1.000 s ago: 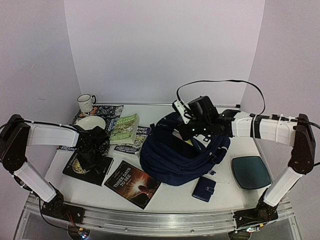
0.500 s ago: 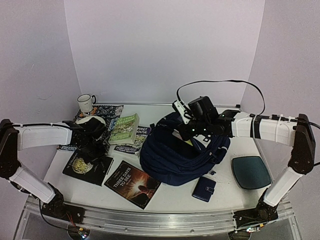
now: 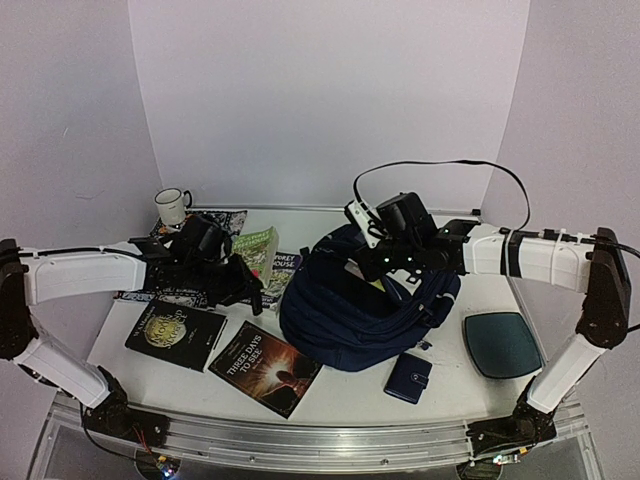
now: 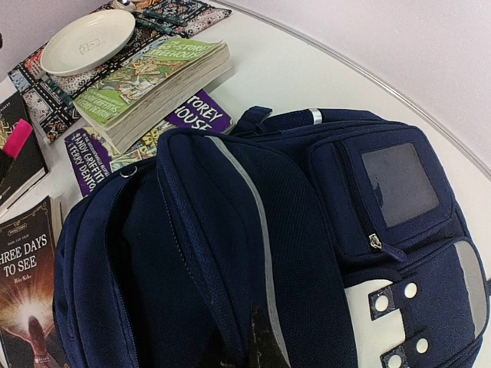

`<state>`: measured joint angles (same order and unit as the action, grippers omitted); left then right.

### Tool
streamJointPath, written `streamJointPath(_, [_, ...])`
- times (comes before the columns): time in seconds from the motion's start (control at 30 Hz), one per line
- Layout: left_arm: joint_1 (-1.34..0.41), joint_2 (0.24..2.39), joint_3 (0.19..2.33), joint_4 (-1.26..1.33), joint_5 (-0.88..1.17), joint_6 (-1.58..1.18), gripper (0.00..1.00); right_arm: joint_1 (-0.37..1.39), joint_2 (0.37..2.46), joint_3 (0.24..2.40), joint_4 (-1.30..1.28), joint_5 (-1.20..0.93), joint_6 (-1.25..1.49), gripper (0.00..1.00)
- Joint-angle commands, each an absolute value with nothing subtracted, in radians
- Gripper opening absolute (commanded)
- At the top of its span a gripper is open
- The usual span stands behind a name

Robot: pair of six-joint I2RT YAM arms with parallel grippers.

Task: Pack the student bag
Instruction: Place the pen in the upper front pocket of the bag.

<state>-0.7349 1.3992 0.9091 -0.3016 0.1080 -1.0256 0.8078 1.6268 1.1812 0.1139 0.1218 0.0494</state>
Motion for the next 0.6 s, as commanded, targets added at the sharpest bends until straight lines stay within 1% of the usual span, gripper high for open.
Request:
streamJointPath(0.0, [-0.786, 1.466, 0.993, -0.062, 0.186, -1.007, 0.0, 0.809, 1.592, 1.203, 0.161, 0.12, 0.067, 0.0])
streamJointPath(0.17, [-0.816, 1.571, 1.043, 0.081, 0.232, -1.043, 0.0, 0.81, 1.589, 1.208, 0.161, 0.11, 0.075, 0.0])
streamJointPath(0.33, [-0.843, 1.67, 1.132, 0.14, 0.251, -1.064, 0.0, 0.811, 1.591, 1.209, 0.161, 0.099, 0.088, 0.0])
streamJointPath(0.57, [-0.857, 1.805, 1.229, 0.153, 0.273, -1.123, 0.0, 0.811, 1.605, 1.221, 0.162, 0.076, 0.097, 0.0])
